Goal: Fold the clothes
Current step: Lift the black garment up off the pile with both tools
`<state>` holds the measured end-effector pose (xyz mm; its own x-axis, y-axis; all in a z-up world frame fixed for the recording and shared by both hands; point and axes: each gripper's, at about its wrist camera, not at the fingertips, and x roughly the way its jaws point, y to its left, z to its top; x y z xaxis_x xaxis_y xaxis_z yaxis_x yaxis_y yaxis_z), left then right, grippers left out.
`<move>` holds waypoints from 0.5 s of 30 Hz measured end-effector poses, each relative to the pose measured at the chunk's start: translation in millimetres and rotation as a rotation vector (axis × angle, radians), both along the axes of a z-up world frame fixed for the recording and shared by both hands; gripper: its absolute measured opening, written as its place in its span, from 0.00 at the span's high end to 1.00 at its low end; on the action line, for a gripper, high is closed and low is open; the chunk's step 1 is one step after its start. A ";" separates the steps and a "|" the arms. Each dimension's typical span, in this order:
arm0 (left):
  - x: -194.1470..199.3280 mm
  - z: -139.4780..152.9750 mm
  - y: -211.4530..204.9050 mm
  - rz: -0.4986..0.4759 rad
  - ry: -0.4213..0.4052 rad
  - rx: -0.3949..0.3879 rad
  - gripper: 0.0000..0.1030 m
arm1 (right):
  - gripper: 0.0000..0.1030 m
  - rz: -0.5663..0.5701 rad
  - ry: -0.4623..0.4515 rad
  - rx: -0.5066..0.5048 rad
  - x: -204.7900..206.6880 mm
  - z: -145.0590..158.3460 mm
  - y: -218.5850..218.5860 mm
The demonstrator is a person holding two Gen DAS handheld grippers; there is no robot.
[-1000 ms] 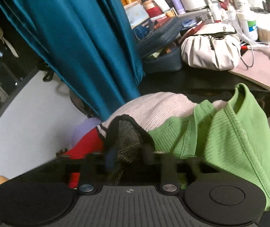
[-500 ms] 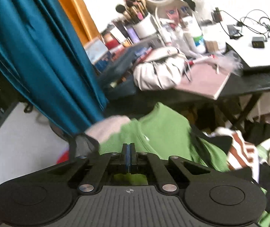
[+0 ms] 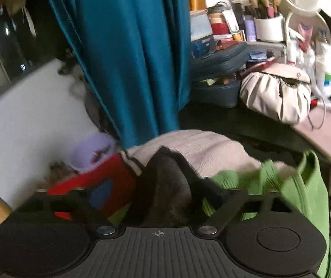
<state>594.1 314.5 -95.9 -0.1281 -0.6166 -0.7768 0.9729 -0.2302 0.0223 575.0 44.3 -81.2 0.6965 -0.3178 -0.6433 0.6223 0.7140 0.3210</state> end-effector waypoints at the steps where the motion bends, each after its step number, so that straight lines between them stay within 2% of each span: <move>1: -0.4 3.9 2.0 0.003 0.001 -0.010 0.94 | 0.94 -0.012 -0.015 0.029 0.9 -1.6 -3.8; 3: -0.8 5.4 4.9 0.020 -0.022 -0.023 0.94 | 0.93 -0.065 -0.106 0.114 -18.7 0.6 -12.8; 5: 1.3 1.1 6.5 0.041 -0.048 -0.019 0.94 | 0.94 -0.117 -0.164 0.074 -48.9 11.4 -9.5; 7: 2.6 -3.0 3.8 0.052 -0.097 -0.014 0.90 | 0.94 -0.181 -0.213 0.050 -84.9 21.1 -4.7; 9: 3.3 -8.9 1.2 0.054 -0.165 -0.006 0.74 | 0.94 -0.256 -0.235 0.042 -124.1 25.4 0.3; 10: 3.5 -11.5 -0.5 0.049 -0.187 0.000 0.70 | 0.94 -0.285 -0.235 0.041 -141.4 24.8 2.9; 11: 3.2 -12.6 -1.9 0.041 -0.199 -0.003 0.62 | 0.94 -0.305 -0.228 0.045 -156.6 21.7 5.6; 14: -6.9 -13.3 -5.4 -0.005 -0.248 -0.048 0.42 | 0.94 -0.334 -0.199 0.077 -183.0 9.9 10.8; 15: -9.8 -14.3 -7.3 -0.014 -0.273 -0.060 0.40 | 0.94 -0.343 -0.208 0.081 -186.4 8.5 13.0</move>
